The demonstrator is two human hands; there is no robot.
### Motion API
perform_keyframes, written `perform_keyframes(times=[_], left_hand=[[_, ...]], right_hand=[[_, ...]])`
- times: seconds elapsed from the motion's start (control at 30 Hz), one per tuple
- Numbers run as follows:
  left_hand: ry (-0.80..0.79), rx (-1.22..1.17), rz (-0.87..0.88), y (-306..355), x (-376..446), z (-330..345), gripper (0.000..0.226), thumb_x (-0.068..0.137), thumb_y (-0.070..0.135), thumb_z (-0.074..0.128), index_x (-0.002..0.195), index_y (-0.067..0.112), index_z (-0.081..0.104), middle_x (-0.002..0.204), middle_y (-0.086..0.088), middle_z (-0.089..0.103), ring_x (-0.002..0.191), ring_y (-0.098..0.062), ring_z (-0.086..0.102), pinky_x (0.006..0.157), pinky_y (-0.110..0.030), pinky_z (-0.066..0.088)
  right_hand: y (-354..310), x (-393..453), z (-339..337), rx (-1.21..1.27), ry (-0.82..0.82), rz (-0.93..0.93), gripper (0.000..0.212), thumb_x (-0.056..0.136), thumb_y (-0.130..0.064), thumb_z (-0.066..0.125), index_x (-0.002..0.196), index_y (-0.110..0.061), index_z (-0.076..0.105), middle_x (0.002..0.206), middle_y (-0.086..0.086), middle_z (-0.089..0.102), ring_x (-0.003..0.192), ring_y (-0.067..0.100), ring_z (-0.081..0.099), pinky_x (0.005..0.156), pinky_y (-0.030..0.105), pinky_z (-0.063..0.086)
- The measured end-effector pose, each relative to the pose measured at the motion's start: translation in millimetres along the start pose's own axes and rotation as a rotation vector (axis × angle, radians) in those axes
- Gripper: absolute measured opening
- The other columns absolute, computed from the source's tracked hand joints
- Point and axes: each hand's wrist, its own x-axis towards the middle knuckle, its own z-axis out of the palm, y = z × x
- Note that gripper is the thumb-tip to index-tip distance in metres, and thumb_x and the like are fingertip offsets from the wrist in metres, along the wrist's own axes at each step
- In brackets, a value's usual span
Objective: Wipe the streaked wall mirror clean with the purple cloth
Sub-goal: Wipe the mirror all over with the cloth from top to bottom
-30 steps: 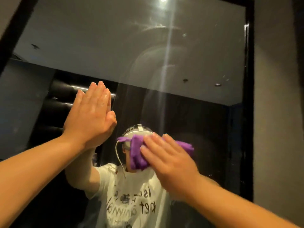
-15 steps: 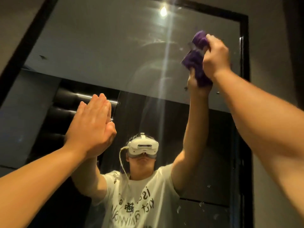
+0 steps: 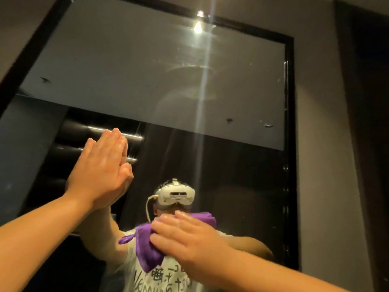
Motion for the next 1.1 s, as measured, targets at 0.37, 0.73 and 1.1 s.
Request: perform_keyframes(times=[0.37, 0.73, 1.1], left_hand=[[0.041, 0.007, 0.014, -5, 0, 8, 0.069, 0.092, 0.041, 0.024, 0.152, 0.007, 0.026, 0.161, -0.010, 0.019, 0.150, -0.022, 0.010, 0.120, -0.048, 0.013], [0.019, 0.035, 0.014, -1, 3, 2, 0.068, 0.092, 0.041, 0.024, 0.146, 0.000, 0.034, 0.154, -0.019, 0.031, 0.144, -0.034, 0.025, 0.114, -0.058, 0.026], [-0.052, 0.066, 0.019, 4, 1, -12, 0.067, 0.090, 0.037, 0.028, 0.146, 0.000, 0.031, 0.155, -0.021, 0.027, 0.145, -0.037, 0.022, 0.114, -0.056, 0.022]], right_hand=[[297, 21, -157, -0.283, 0.368, 0.880, 0.046, 0.099, -0.011, 0.048, 0.144, -0.010, 0.045, 0.154, 0.014, 0.036, 0.141, 0.029, 0.036, 0.116, 0.031, 0.025], [30, -126, -7, -0.211, 0.216, 0.631, 0.050, 0.088, -0.015, 0.070, 0.136, -0.011, 0.055, 0.149, 0.008, 0.044, 0.142, 0.025, 0.037, 0.116, 0.048, 0.034], [20, -80, -37, -0.106, 0.456, 0.621, 0.041, 0.100, -0.022, 0.048, 0.134, 0.001, 0.053, 0.145, 0.017, 0.045, 0.137, 0.033, 0.042, 0.110, 0.055, 0.038]])
